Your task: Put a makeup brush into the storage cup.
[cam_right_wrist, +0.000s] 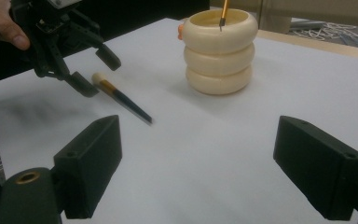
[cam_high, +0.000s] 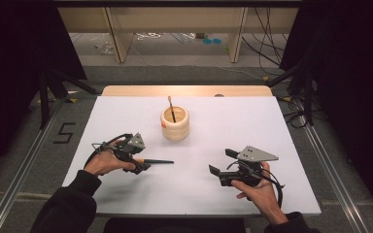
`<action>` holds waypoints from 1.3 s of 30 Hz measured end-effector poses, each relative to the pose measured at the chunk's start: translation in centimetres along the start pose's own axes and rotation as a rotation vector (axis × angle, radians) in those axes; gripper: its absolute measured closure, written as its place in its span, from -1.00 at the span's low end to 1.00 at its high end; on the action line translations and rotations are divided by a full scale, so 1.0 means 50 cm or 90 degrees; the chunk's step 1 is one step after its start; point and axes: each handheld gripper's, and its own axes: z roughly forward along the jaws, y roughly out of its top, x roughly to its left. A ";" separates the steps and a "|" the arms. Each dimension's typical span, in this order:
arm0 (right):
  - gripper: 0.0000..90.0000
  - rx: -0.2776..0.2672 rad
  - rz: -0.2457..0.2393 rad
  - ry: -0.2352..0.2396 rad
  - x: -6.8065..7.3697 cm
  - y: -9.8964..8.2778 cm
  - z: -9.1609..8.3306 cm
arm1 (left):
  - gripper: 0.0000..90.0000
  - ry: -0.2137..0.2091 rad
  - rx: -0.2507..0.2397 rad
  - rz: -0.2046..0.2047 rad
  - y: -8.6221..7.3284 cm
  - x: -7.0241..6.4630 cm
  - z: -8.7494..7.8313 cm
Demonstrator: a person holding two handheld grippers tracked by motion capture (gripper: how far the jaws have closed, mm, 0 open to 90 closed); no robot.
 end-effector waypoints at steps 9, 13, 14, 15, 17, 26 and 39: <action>-0.64 0.002 0.008 0.018 0.001 -0.001 0.005 | -0.22 -0.012 0.044 0.018 0.011 0.011 0.009; -0.64 -0.008 0.006 0.020 -0.001 -0.002 0.008 | -0.17 -0.018 0.059 0.019 0.017 0.019 0.010; -0.64 -0.005 0.004 0.020 0.000 -0.002 0.008 | -0.14 -0.018 0.065 0.027 0.019 0.021 0.010; -0.64 -0.001 0.002 0.016 0.000 -0.001 0.007 | -0.13 -0.018 0.088 0.035 0.024 0.021 0.013; -0.64 -0.003 0.004 0.020 0.001 -0.001 0.009 | -0.12 -0.021 0.104 0.040 0.028 0.018 0.017; -0.64 0.013 0.002 0.015 0.002 0.001 0.005 | 0.02 -0.029 0.135 0.040 0.034 0.021 0.031; -0.64 0.001 0.006 0.024 0.002 0.000 0.010 | 0.37 -0.046 0.170 0.060 0.048 0.026 0.035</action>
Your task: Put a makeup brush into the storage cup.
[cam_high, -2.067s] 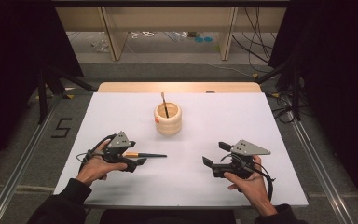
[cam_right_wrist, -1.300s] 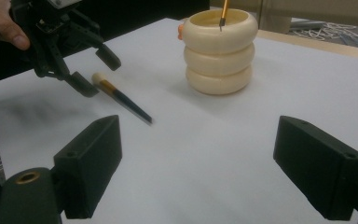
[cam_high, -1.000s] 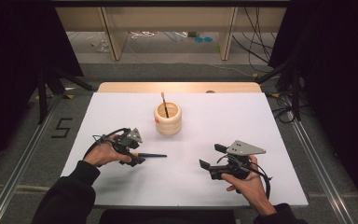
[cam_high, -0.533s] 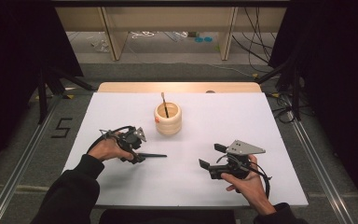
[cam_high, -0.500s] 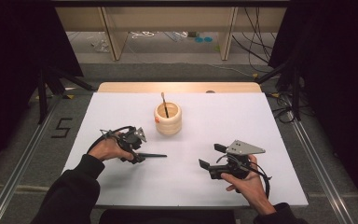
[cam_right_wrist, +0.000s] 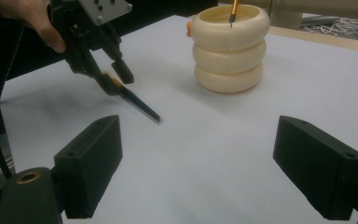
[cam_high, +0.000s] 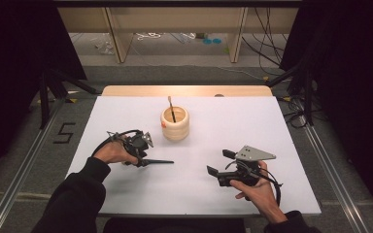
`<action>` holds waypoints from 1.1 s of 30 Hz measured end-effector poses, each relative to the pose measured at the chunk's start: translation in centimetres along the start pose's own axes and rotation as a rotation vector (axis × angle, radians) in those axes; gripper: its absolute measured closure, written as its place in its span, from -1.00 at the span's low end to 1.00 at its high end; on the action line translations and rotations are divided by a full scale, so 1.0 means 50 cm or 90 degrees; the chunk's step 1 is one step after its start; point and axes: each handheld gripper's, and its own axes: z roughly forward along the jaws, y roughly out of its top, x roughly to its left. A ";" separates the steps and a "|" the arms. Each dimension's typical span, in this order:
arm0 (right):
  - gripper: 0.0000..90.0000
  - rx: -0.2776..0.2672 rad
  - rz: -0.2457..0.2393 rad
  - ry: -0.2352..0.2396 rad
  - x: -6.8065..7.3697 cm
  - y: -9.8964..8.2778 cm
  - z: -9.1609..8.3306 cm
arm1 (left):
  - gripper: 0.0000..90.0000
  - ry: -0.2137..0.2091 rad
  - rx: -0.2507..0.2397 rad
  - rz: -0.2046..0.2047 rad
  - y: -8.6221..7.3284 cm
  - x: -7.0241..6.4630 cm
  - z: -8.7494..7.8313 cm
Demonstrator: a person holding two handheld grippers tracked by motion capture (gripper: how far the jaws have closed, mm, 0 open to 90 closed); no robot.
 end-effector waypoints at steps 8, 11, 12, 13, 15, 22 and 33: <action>-0.64 0.000 -0.001 0.001 0.000 0.000 0.000 | 0.47 -0.014 0.030 0.010 0.001 0.006 0.011; -0.64 -0.007 -0.001 0.005 0.000 -0.001 0.003 | 0.50 -0.017 0.038 0.012 0.000 0.006 0.014; -0.64 0.001 -0.001 0.002 0.001 0.000 0.001 | 0.52 -0.019 0.043 0.015 0.000 0.006 0.015; -0.64 -0.006 0.000 0.006 0.001 0.000 0.003 | 0.54 -0.024 0.041 0.018 0.001 0.007 0.016; -0.64 -0.007 0.000 0.008 0.001 0.000 0.004 | 0.58 -0.027 0.051 0.021 0.003 0.008 0.016; -0.64 -0.007 -0.001 0.008 0.001 0.000 0.004 | 0.63 -0.025 0.098 0.024 0.023 0.005 0.020; -0.64 0.002 -0.002 0.007 0.002 0.000 0.002 | 0.73 -0.029 0.131 0.019 0.036 0.005 0.023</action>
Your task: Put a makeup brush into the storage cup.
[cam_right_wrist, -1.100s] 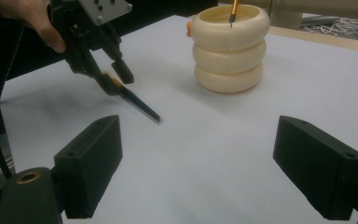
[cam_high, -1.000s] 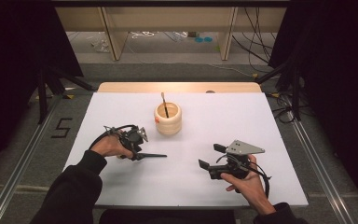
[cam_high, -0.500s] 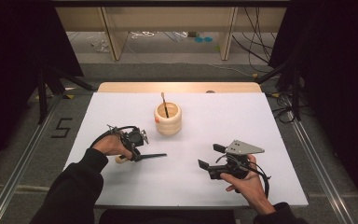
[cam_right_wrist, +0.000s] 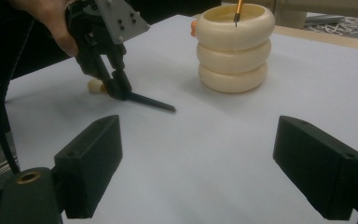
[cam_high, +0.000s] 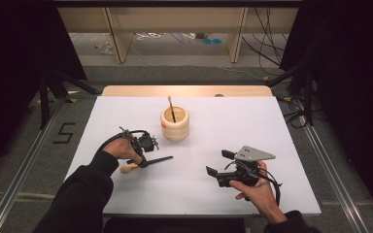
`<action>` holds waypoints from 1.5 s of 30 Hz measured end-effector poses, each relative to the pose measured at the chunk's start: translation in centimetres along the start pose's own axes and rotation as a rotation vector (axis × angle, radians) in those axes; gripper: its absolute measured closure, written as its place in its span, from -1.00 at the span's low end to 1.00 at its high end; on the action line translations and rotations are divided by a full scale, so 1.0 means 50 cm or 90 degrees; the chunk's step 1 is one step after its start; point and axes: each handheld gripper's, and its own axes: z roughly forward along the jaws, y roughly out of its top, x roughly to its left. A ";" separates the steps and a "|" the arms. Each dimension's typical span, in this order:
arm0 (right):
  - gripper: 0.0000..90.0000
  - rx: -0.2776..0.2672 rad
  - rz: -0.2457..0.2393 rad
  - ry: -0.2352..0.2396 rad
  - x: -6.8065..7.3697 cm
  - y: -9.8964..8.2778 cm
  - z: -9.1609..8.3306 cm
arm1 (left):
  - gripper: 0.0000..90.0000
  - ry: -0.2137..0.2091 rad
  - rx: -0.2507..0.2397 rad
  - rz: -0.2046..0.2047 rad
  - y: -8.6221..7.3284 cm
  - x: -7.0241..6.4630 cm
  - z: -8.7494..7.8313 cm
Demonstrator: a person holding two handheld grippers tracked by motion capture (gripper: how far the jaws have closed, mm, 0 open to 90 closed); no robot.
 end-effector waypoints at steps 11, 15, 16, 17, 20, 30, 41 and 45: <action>-0.64 0.000 0.000 0.000 0.000 0.000 0.000 | 0.74 -0.002 -0.012 0.000 -0.004 -0.007 -0.007; -0.64 -0.010 -0.001 0.005 0.000 -0.001 0.003 | 0.74 -0.009 -0.032 -0.008 -0.011 -0.008 -0.015; -0.64 -0.010 -0.001 0.005 0.000 -0.001 0.003 | 0.74 -0.009 -0.032 -0.008 -0.011 -0.008 -0.015; -0.64 0.003 -0.003 0.003 0.000 0.001 -0.001 | 0.74 -0.016 -0.044 -0.016 -0.016 -0.008 -0.019; -0.64 0.008 0.000 0.006 0.001 0.001 -0.001 | 0.74 -0.029 -0.056 -0.024 -0.021 -0.008 -0.023; -0.65 -0.001 -0.021 0.005 0.009 0.003 0.000 | 0.74 -0.064 -0.119 -0.042 -0.027 -0.024 -0.046; -0.64 0.000 -0.111 0.006 0.046 0.013 0.006 | 0.74 -0.130 -0.190 -0.041 -0.024 -0.056 -0.062; -0.64 -0.003 -0.150 0.006 0.059 0.018 0.012 | 0.74 -0.157 -0.198 -0.048 -0.022 -0.075 -0.066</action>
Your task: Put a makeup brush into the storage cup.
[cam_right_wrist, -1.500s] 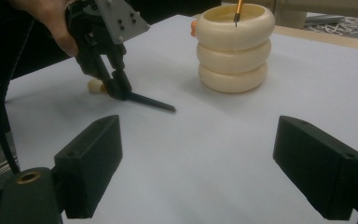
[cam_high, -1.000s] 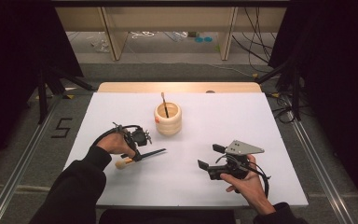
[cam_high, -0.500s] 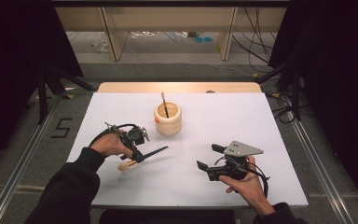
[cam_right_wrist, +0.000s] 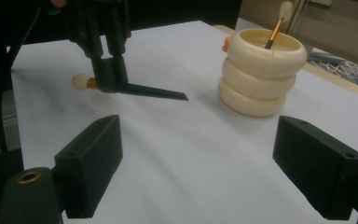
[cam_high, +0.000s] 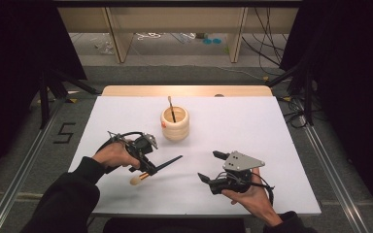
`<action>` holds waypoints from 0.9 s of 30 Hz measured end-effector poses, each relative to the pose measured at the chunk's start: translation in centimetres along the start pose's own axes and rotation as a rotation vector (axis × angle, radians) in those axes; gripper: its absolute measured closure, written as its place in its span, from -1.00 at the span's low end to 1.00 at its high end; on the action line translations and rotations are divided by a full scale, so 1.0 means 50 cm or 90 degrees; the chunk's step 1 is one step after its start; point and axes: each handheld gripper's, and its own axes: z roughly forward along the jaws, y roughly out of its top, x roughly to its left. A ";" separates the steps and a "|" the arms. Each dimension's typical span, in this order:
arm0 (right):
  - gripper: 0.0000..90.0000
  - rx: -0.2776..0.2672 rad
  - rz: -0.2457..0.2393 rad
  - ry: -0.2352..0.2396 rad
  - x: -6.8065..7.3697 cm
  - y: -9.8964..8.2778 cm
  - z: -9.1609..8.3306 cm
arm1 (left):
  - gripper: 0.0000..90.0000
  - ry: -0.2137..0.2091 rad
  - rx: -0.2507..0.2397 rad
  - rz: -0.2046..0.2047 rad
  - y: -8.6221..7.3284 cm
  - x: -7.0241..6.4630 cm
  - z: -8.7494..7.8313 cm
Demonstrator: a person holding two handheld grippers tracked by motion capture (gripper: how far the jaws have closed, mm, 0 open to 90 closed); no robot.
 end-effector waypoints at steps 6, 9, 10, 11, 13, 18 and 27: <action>-0.63 0.009 -0.037 0.007 0.014 0.008 0.006 | 0.74 -0.017 -0.018 -0.010 0.004 -0.019 0.001; -0.61 0.017 -0.070 0.011 0.025 0.013 0.010 | 0.74 -0.021 -0.009 0.011 0.009 -0.027 0.002; -0.60 0.024 -0.077 0.016 0.028 0.015 0.009 | 0.74 -0.021 -0.009 0.011 0.009 -0.027 0.002; -0.59 0.022 -0.089 0.013 0.031 0.017 0.011 | 0.74 -0.022 -0.006 0.010 0.011 -0.035 0.004; -0.57 0.031 -0.117 0.016 0.038 0.021 0.012 | 0.74 -0.030 0.005 0.018 0.014 -0.040 0.005; -0.51 0.050 -0.169 0.021 0.052 0.026 0.018 | 0.74 -0.030 0.008 0.010 0.017 -0.052 0.011; -0.45 0.098 -0.264 0.044 0.086 0.032 0.038 | 0.74 -0.031 0.016 0.030 0.033 -0.071 0.013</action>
